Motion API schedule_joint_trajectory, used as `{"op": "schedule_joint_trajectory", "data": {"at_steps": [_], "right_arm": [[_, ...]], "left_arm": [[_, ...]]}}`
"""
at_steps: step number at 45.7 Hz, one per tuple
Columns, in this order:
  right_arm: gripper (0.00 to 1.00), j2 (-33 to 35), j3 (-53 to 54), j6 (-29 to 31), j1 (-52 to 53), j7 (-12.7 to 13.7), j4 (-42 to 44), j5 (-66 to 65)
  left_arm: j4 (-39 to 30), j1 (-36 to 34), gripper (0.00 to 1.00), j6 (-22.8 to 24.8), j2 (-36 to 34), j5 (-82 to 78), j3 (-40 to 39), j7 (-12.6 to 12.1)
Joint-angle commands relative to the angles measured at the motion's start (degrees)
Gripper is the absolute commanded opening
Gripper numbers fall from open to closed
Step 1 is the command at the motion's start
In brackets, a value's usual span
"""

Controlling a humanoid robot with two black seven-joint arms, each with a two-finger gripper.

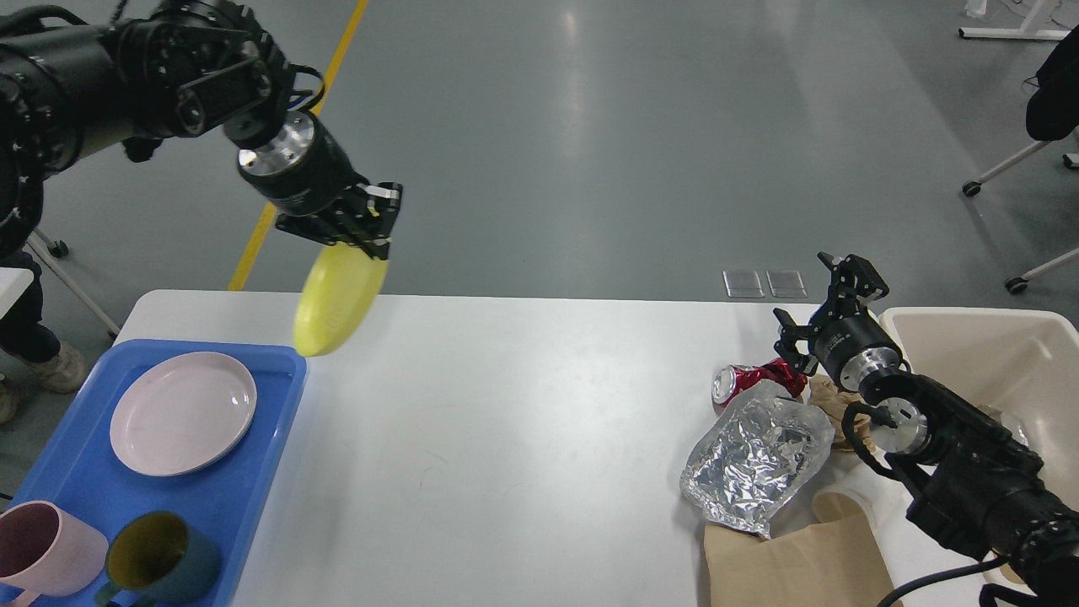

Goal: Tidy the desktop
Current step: 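Carry the yellow plate over the blue tray and lower it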

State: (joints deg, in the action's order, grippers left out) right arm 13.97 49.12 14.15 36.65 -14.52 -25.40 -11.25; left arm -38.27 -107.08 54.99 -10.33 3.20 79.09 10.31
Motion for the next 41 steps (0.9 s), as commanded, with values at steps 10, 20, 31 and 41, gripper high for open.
{"op": "schedule_joint_trajectory", "data": {"at_steps": [10,20,31,41], "right_arm": [[1.00,0.00,0.01,0.00,0.00,0.01,0.00,0.00],[1.00,0.00,0.01,0.00,0.00,0.01,0.00,0.00],[1.00,0.00,-0.08,0.00,0.00,0.01,0.00,0.00],[1.00,0.00,0.01,0.00,0.00,0.01,0.00,0.00]], "left_arm": [[3.02,4.07,0.00,0.01,-6.90,-0.48,14.86,-0.11],[12.43,16.28,0.00,0.01,-7.25,-0.30,14.34,-0.20],[15.60,25.60,0.00,-4.17,-6.46,-0.30,10.74,-0.38],[15.60,30.26,0.00,-18.24,-5.58,-0.21,8.98,-6.26]]}}
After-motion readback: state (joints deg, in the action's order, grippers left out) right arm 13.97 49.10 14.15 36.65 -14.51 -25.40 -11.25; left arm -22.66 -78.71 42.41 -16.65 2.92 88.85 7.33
